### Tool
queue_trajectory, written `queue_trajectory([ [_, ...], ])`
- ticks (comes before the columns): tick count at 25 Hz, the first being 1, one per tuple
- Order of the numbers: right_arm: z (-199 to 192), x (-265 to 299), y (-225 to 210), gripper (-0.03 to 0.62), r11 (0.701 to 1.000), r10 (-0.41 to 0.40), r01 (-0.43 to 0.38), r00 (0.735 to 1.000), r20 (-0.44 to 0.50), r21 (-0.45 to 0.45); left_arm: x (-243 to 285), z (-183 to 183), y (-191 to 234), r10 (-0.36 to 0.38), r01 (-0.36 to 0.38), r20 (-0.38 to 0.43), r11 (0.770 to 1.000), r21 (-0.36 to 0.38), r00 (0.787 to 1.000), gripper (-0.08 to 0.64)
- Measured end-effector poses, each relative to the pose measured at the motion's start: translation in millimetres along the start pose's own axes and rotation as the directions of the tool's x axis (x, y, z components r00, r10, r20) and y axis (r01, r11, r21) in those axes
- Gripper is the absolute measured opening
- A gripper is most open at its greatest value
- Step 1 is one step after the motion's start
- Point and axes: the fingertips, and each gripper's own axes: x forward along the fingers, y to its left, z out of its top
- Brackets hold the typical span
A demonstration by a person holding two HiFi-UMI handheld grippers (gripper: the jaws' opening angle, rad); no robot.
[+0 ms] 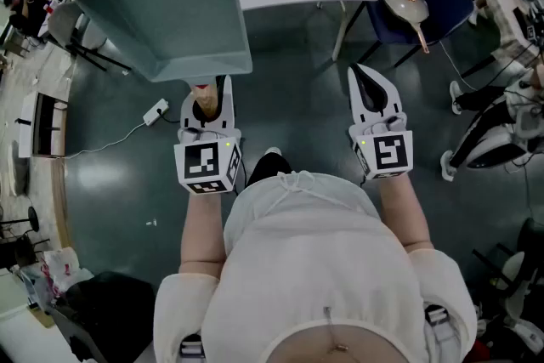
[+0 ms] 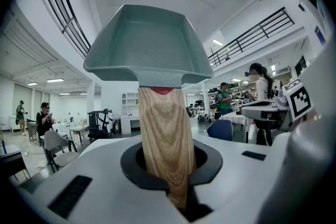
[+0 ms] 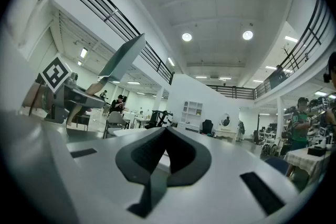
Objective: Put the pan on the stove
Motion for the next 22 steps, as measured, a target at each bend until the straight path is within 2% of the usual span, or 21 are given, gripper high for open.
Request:
queue_trajectory([
  [11, -2, 4, 0, 0.0, 1.0, -0.01, 0.01, 1.0, -0.005, 0.023, 3, 0, -4, -0.012, 0.012, -0.002, 1.0, 0.016, 1.0, 0.049],
  [22, -17, 32, -14, 0.005, 0.999, -0.004, 0.005, 0.999, -0.045, 0.032, 42, -13, 9, -0.024, 0.022, -0.056, 0.999, -0.028, 0.998, 0.049],
])
